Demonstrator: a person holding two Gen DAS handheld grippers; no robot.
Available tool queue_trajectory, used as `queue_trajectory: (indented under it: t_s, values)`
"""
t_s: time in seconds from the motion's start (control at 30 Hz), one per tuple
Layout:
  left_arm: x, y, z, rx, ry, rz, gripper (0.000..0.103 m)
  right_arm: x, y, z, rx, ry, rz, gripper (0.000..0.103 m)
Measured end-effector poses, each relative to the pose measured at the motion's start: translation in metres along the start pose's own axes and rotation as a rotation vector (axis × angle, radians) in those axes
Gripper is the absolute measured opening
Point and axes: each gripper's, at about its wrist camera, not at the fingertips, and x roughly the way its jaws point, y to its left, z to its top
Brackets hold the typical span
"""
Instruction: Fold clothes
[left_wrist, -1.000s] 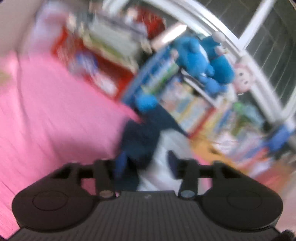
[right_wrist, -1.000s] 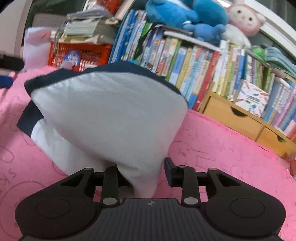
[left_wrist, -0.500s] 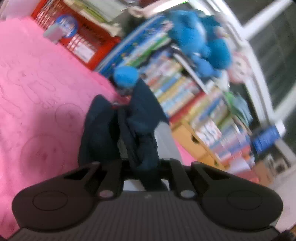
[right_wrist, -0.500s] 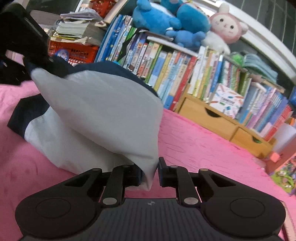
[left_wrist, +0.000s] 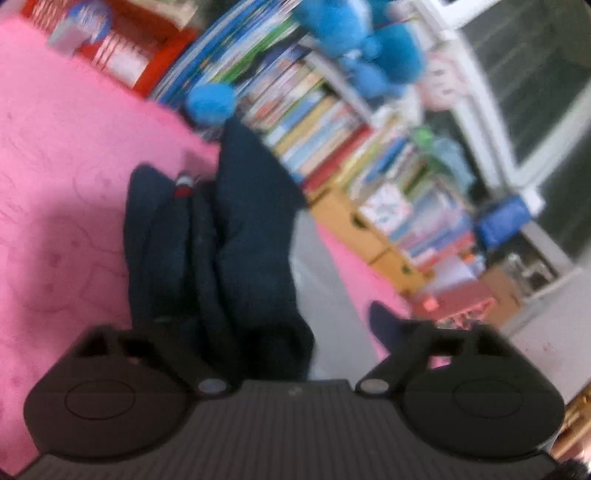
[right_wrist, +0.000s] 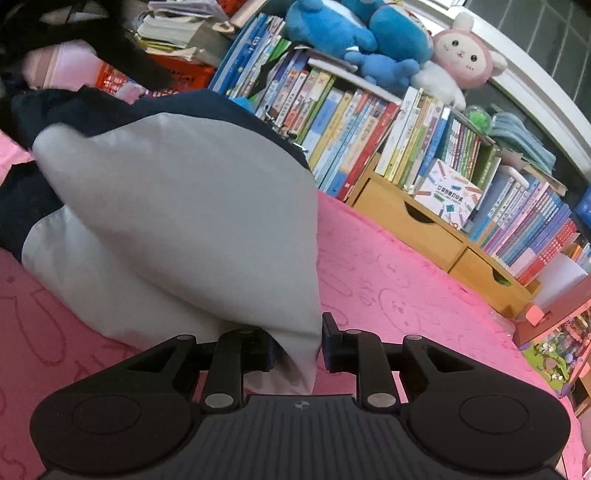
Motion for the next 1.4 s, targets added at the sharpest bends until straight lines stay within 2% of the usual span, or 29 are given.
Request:
queue_trajectory:
  t_s: [0.03,0.07,0.17,0.23,0.27,0.37,0.5,0.6,0.73,0.83,0.9,0.97,1.03,1.07,1.1,1.2,1.3,1.33,1.4]
  values:
    - [-0.003,-0.004,0.001,0.007,-0.016,-0.002,0.014,0.001,-0.002,0.0,0.013,0.004,0.003,0.025]
    - [-0.009,-0.009,0.002,0.019,-0.04,-0.023,0.01,0.002,-0.005,-0.001,0.028,0.009,0.007,0.028]
    - [-0.047,-0.038,-0.011,0.18,-0.14,-0.048,0.009,0.001,-0.007,-0.003,0.044,0.011,0.024,0.028]
    - [-0.062,-0.043,-0.028,0.281,-0.169,-0.008,0.009,0.0,-0.003,-0.003,0.019,0.006,0.028,0.028]
    - [-0.064,-0.038,-0.035,0.301,-0.164,0.028,0.01,0.0,-0.001,-0.003,0.009,0.007,0.029,0.028]
    - [-0.048,-0.001,-0.05,0.224,-0.074,0.113,0.015,0.001,0.0,-0.003,0.002,0.011,0.041,0.028]
    - [-0.039,0.021,-0.051,0.183,-0.069,0.103,0.018,-0.001,0.003,-0.004,-0.011,0.004,0.037,0.028]
    - [-0.042,0.023,-0.031,0.207,-0.114,0.116,0.021,-0.004,0.004,-0.003,-0.025,-0.012,0.048,0.029]
    - [-0.042,0.018,-0.007,0.179,-0.17,0.151,0.023,-0.01,0.008,-0.003,-0.057,-0.039,0.041,0.028]
    - [-0.052,0.006,-0.015,0.266,-0.181,0.182,0.029,-0.009,-0.001,0.0,0.023,-0.033,0.053,0.028]
    - [-0.056,-0.001,-0.026,0.335,-0.159,0.192,0.03,-0.007,-0.016,0.001,0.14,-0.018,0.087,0.028]
    - [-0.054,-0.006,-0.035,0.353,-0.132,0.197,0.031,-0.008,-0.017,0.003,0.159,-0.034,0.105,0.028]
    - [-0.046,-0.009,-0.038,0.343,-0.117,0.197,0.032,-0.011,-0.003,0.008,0.081,-0.061,0.117,0.029]
    - [-0.041,-0.011,-0.038,0.329,-0.116,0.194,0.032,-0.011,0.004,0.011,0.044,-0.075,0.115,0.034]
    - [-0.037,-0.012,-0.038,0.315,-0.116,0.192,0.032,-0.011,0.011,0.014,0.009,-0.088,0.111,0.034]
    - [-0.035,-0.014,-0.036,0.3,-0.12,0.174,0.032,-0.004,0.0,0.017,0.102,-0.081,0.108,0.028]
    - [-0.045,-0.005,-0.035,0.276,-0.125,0.14,0.04,0.014,-0.043,0.006,0.436,-0.009,0.175,0.023]
    - [-0.05,-0.001,-0.036,0.267,-0.133,0.155,0.044,0.018,-0.051,0.001,0.494,0.01,0.19,0.023]
    - [-0.062,0.005,-0.037,0.269,-0.164,0.229,0.042,0.025,-0.064,-0.008,0.593,0.045,0.217,0.023]
